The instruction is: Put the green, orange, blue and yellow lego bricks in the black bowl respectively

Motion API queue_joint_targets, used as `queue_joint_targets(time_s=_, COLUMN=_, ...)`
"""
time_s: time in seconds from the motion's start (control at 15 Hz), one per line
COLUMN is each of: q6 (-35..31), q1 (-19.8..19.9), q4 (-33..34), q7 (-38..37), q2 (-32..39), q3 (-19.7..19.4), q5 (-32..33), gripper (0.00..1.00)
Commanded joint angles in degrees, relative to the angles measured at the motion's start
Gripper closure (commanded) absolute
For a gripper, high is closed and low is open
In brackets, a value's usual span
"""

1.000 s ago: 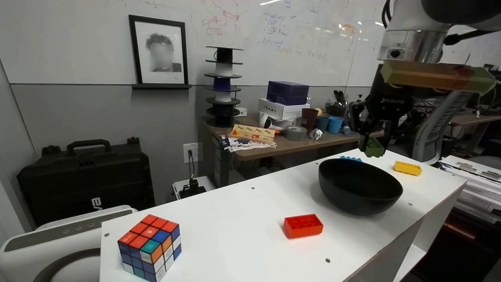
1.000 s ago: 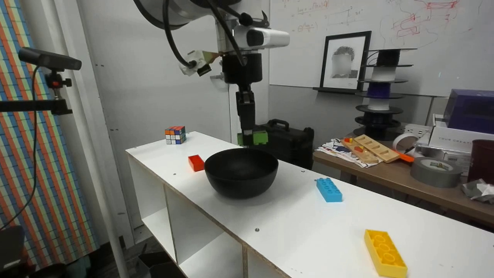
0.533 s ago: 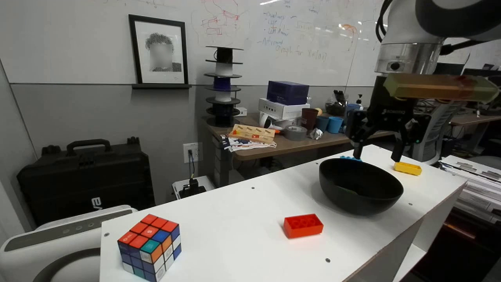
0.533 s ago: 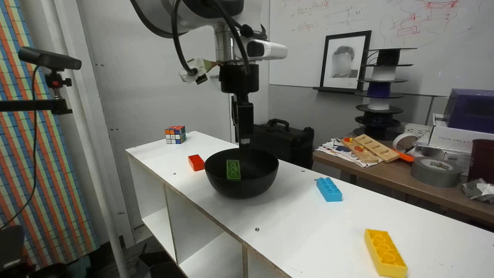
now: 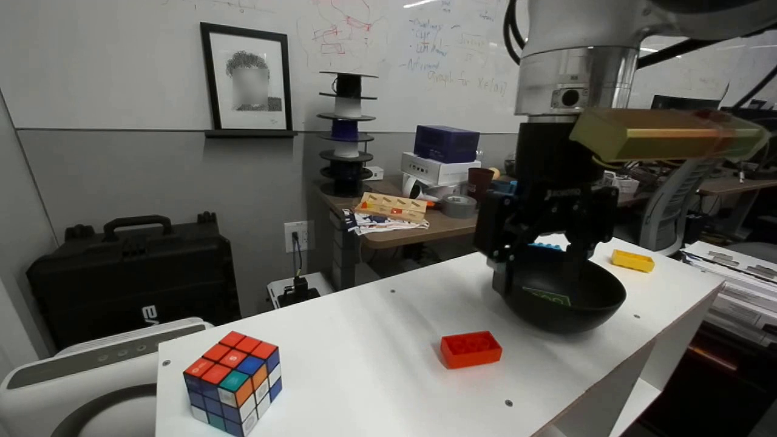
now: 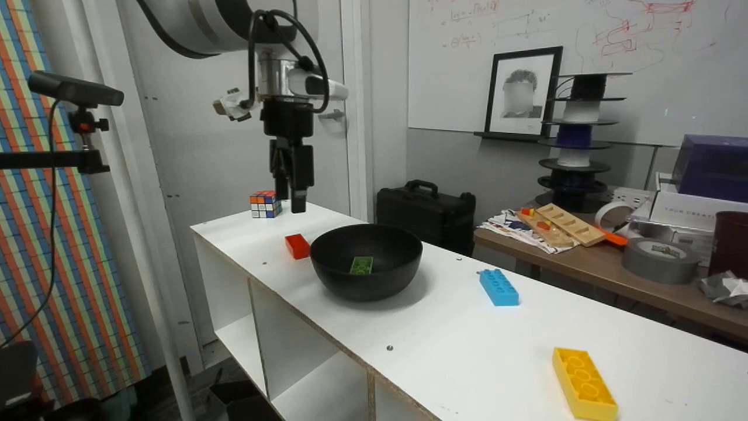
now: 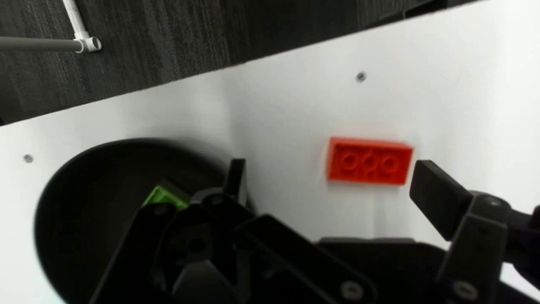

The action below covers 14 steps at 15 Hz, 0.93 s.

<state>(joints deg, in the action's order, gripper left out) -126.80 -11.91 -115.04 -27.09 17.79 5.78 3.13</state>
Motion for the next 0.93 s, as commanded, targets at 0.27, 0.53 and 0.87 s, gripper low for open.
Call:
queue_joint_targets(time_s=0.27, q6=15.4, q1=-3.4, q4=8.3, q7=13.9, q2=5.7, q3=4.4, q5=-0.3, gripper=0.00)
queue_joint_targets(time_s=0.53, q6=25.8, q1=-2.7, q4=15.4, q7=24.8, q2=10.1, q3=4.0, q5=2.1, gripper=0.00)
queue_joint_targets(time_s=0.87, q6=35.0, q1=-3.4, q4=22.3, q7=35.1, q2=15.8, q3=4.2, q5=8.4, gripper=0.00)
